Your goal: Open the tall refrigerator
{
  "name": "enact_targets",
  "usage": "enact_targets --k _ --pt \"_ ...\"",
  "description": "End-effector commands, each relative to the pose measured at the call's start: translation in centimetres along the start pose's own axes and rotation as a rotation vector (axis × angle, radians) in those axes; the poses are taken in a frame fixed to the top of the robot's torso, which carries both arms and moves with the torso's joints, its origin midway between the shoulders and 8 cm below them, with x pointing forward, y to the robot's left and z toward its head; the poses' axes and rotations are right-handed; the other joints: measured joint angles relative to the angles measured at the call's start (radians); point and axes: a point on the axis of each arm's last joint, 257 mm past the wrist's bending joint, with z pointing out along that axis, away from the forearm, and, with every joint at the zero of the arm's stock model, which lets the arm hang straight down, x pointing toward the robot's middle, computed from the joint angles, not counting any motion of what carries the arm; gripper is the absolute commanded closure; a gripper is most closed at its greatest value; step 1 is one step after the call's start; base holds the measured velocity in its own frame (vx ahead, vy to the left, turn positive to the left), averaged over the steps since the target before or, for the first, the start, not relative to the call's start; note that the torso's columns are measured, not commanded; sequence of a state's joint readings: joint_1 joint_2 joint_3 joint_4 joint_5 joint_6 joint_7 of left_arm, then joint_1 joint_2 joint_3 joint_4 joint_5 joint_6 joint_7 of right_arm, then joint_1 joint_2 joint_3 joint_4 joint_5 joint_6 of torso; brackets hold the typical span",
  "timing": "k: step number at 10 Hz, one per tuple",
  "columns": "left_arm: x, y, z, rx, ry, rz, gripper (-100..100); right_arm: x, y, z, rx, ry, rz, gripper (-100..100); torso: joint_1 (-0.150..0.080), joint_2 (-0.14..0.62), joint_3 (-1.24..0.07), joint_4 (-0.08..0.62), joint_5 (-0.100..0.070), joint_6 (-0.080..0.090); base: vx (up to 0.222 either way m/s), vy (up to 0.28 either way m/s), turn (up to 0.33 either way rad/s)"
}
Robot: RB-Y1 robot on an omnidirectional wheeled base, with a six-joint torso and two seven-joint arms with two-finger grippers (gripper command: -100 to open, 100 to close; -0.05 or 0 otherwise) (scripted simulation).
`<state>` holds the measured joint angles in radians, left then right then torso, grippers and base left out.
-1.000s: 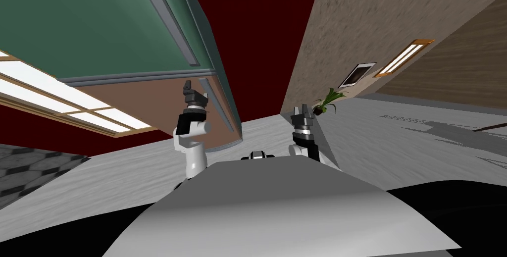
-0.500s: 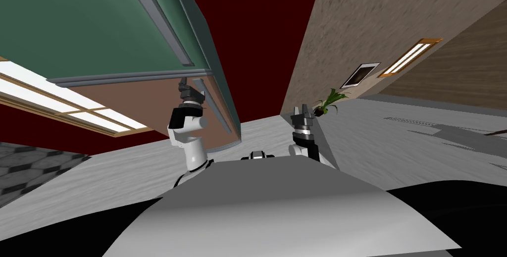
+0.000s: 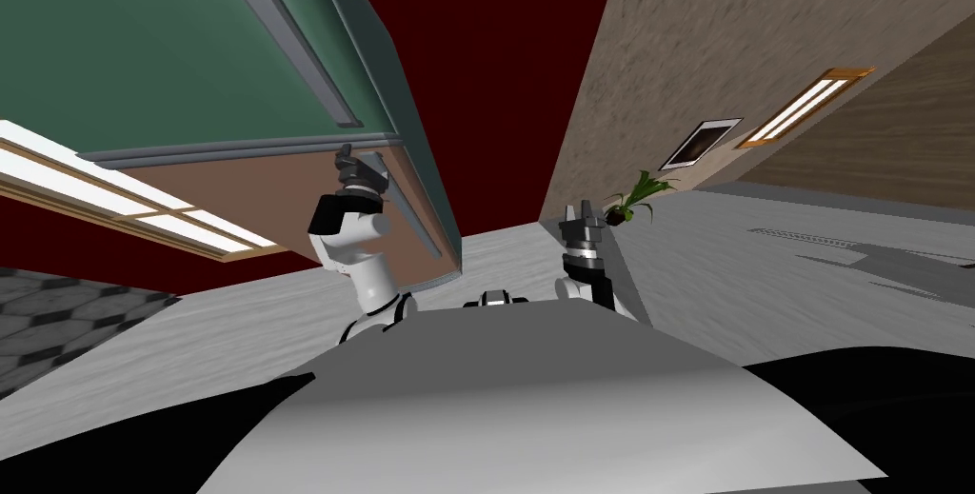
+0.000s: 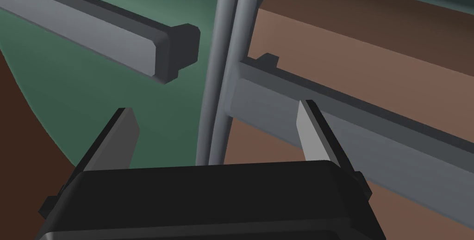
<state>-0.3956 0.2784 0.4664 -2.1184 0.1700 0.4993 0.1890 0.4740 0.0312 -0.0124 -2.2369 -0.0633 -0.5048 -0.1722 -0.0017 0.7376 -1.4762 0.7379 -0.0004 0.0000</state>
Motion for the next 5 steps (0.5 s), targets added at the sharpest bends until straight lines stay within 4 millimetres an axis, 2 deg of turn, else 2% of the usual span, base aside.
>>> enact_targets --k 1,2,3,4,5 --pt "-0.6 0.3 0.3 -0.034 -0.018 -0.011 -100 0.0 0.0 0.0 0.000 0.000 0.000 0 0.001 0.000 0.000 0.000 0.000 0.000 0.036 -0.037 -0.003" --pt "-1.7 -0.5 1.2 -0.038 -0.042 -0.033 -100 0.0 0.0 0.0 0.000 0.000 0.000 0 0.004 0.000 0.000 0.000 0.001 0.000 0.062 -0.054 0.038" --pt "-1.8 0.1 1.2 -0.062 -0.046 -0.033 -100 0.0 0.0 0.0 0.000 0.000 0.000 0 0.003 -0.001 0.000 0.000 0.001 0.000 0.057 -0.065 0.037" --pt "-3.1 -0.8 1.9 -0.058 -0.070 -0.054 -100 0.0 0.0 0.0 0.000 0.000 0.000 0 0.001 0.000 0.000 0.000 0.000 0.000 0.056 -0.089 0.036" --pt "-3.1 -0.2 1.9 -0.085 -0.074 -0.056 -100 0.0 0.0 0.0 0.000 0.000 0.000 0 0.000 0.000 0.000 0.000 0.000 0.000 0.043 -0.083 0.030"
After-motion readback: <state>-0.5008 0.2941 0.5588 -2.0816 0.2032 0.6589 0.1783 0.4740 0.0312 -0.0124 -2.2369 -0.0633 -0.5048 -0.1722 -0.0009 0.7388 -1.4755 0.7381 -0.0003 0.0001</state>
